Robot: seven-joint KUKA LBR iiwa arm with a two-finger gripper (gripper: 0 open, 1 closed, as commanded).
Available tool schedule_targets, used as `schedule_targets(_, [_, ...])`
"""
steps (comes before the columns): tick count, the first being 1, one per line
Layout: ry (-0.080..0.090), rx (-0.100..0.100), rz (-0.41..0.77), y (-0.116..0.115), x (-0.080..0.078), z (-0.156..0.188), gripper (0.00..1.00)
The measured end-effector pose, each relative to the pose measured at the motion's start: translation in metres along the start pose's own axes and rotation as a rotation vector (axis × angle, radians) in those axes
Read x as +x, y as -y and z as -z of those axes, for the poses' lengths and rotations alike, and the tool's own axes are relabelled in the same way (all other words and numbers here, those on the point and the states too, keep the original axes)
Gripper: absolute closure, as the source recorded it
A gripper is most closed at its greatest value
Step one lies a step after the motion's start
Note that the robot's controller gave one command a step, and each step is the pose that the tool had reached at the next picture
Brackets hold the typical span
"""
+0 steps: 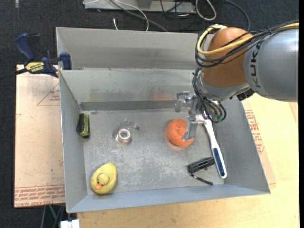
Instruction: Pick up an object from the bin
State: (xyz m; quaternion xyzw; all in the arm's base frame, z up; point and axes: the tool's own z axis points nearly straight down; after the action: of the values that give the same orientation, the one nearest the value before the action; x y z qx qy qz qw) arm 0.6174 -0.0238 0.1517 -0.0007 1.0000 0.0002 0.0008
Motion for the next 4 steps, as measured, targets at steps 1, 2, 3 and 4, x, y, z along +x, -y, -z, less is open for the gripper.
schedule_targets(1, [0.003,-0.001,0.123,0.017,-0.009,-0.077,0.00])
schedule_targets(2, [0.011,0.000,0.239,0.004,-0.012,-0.078,1.00])
schedule_targets(3, [0.011,0.000,0.239,0.004,-0.012,-0.078,1.00])
schedule_targets(4, [0.010,-0.001,0.263,0.005,0.000,0.031,1.00])
